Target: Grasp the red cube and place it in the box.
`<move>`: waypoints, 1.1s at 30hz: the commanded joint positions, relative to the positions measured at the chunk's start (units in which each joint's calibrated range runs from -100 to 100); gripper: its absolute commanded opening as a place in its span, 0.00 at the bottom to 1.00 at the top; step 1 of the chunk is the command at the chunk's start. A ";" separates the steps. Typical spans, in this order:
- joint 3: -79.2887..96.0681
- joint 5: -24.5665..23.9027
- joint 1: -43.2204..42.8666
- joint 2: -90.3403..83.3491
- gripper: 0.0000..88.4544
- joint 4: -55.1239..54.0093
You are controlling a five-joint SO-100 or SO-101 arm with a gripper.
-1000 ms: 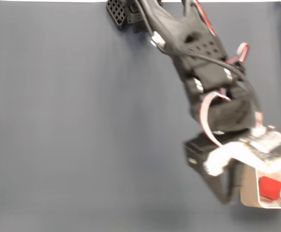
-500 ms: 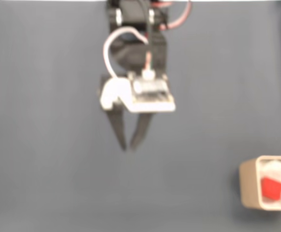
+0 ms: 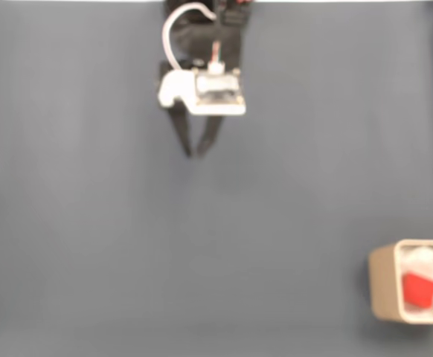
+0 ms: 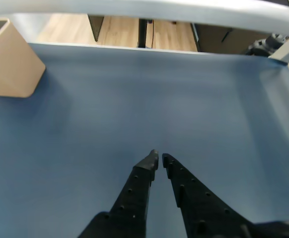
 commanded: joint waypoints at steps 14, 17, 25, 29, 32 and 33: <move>21.34 -6.74 -4.15 -28.93 0.00 17.03; 21.34 -8.60 -5.43 -31.88 0.00 22.19; 21.43 -5.37 -5.15 -34.22 0.00 31.78; 21.43 -5.03 -5.07 -34.22 0.00 33.99; 21.43 -5.23 -5.57 -34.22 0.00 36.29; 21.43 -5.23 -5.78 -34.22 0.00 37.03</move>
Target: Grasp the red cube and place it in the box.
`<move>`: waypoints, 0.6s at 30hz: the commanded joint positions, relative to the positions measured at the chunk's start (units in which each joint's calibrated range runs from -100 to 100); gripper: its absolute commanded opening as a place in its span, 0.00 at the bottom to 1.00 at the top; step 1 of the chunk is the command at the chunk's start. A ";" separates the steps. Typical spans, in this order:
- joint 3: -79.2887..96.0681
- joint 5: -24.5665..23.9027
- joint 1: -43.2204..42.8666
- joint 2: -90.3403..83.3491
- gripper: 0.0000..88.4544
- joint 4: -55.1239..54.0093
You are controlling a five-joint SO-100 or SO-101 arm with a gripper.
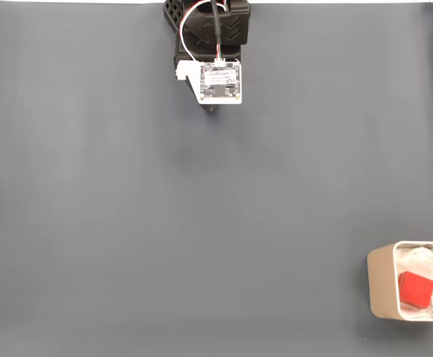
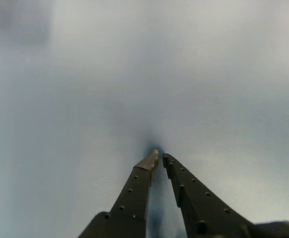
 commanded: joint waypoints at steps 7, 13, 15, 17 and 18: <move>0.54 1.03 -0.80 -0.69 0.01 4.22; 0.54 1.12 -0.87 -0.69 0.03 4.22; 0.54 1.51 -0.66 -0.69 0.03 4.14; 0.54 1.66 -0.66 -0.69 0.00 4.06; 0.54 1.61 -0.66 -0.69 0.00 4.06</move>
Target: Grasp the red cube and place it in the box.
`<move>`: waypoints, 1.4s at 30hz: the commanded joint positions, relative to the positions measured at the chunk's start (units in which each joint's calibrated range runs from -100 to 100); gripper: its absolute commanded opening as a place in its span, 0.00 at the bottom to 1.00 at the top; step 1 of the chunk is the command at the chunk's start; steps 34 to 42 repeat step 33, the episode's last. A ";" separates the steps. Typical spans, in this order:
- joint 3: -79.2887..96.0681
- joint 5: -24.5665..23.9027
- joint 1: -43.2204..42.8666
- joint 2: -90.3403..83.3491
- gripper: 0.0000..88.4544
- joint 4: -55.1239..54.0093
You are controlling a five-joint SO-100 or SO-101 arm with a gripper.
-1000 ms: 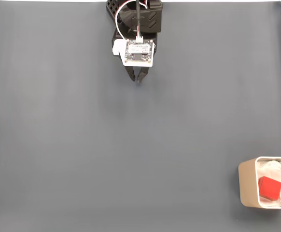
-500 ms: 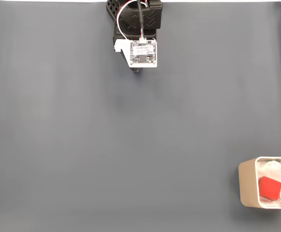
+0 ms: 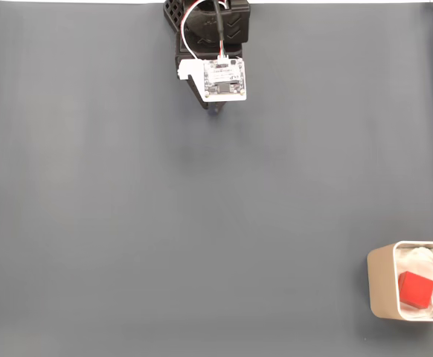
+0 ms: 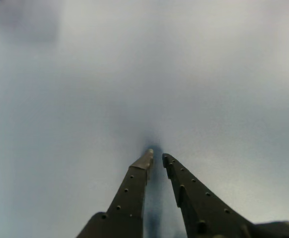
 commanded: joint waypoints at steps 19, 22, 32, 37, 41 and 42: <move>0.54 -0.68 0.28 0.00 0.00 1.28; 0.54 -0.68 0.28 0.00 0.00 1.28; 0.54 -0.68 0.28 0.00 0.00 1.28; 0.54 -0.68 0.28 0.00 0.00 1.28; 0.54 -0.68 0.28 0.00 0.00 1.28; 0.54 -0.68 0.28 0.00 0.00 1.28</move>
